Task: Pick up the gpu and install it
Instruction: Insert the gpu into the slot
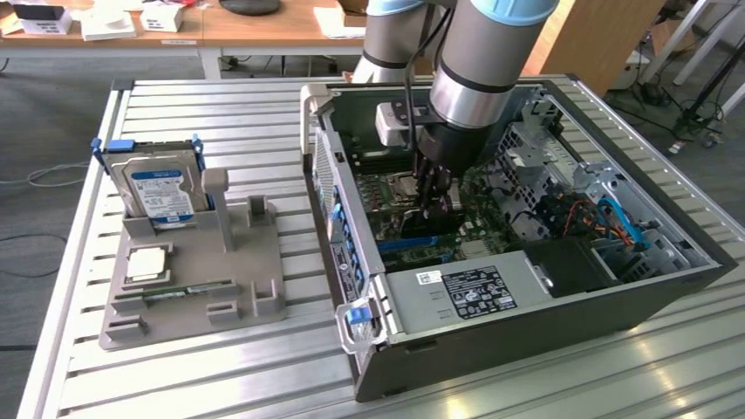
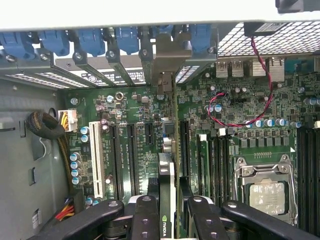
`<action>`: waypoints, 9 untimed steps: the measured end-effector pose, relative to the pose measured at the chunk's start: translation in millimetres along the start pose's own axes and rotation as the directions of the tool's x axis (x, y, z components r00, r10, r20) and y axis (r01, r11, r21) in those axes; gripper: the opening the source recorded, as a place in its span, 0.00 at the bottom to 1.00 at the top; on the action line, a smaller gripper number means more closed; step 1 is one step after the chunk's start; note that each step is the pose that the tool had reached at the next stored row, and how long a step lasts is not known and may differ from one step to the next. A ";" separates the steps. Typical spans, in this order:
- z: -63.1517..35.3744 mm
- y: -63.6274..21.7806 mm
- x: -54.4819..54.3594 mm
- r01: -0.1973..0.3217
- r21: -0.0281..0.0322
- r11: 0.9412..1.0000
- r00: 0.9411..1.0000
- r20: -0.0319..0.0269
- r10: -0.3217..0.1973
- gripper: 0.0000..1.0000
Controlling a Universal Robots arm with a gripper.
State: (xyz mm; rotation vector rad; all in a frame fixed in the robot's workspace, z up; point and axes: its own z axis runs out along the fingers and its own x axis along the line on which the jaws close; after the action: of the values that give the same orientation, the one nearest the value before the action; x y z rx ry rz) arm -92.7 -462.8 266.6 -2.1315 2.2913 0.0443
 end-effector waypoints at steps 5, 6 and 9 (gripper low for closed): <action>0.0 0.2 0.0 0.009 0.000 1.000 1.000 0.000 -0.009 0.27; 0.1 0.4 0.0 0.010 0.000 1.000 1.000 0.000 -0.010 0.27; 0.1 1.2 0.2 0.012 0.000 1.000 1.000 0.000 -0.012 0.27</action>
State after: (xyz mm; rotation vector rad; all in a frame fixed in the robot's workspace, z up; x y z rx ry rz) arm -93.9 -462.9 266.5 -2.1452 2.2786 0.0445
